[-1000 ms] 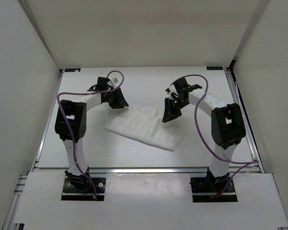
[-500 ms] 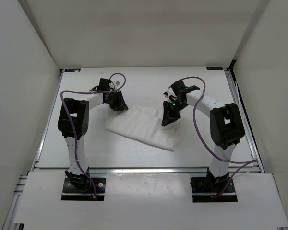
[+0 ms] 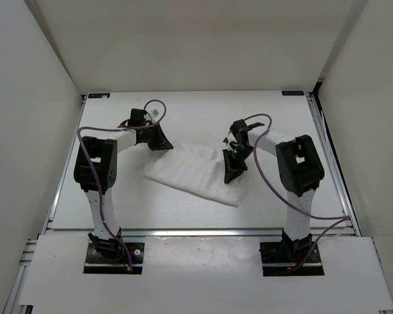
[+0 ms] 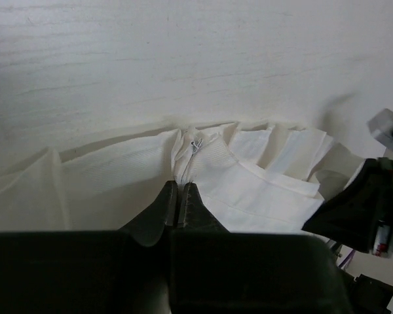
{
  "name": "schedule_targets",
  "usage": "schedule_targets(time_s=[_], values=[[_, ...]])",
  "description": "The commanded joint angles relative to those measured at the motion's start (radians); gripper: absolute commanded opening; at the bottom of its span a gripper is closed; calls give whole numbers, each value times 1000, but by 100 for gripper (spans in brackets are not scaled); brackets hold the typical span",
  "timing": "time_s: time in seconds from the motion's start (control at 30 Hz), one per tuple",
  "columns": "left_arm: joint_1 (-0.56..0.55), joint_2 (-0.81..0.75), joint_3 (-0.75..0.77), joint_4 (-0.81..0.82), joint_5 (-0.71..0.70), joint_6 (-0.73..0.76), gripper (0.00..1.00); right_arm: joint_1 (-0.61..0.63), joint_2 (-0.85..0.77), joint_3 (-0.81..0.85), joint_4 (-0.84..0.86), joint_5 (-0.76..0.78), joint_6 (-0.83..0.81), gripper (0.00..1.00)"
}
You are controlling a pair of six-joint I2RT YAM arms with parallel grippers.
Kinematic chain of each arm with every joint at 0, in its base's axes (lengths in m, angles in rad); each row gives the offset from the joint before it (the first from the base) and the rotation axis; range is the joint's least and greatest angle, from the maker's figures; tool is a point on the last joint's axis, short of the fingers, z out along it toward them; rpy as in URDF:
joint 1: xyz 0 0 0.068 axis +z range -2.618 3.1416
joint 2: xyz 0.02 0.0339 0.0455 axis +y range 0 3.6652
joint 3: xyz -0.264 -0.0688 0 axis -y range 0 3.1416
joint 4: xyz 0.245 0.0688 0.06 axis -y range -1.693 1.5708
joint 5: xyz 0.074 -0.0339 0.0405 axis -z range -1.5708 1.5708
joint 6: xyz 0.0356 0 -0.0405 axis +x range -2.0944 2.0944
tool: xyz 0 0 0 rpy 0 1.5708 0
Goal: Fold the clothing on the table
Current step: Fold the skirt
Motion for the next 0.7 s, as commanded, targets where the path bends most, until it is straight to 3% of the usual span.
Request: schedule_targets(time_s=[0.0,0.27,0.67], values=[[18,-129,-31,48,13,-22,0,2,15,1,-40,31,-9,17],[58,-253,-169,46,-39,-6,0,-15,25,-27,-14,32,0,16],[78,-308,-292,-6,-190,55,0,-1,19,-22,-14,34,-3,17]])
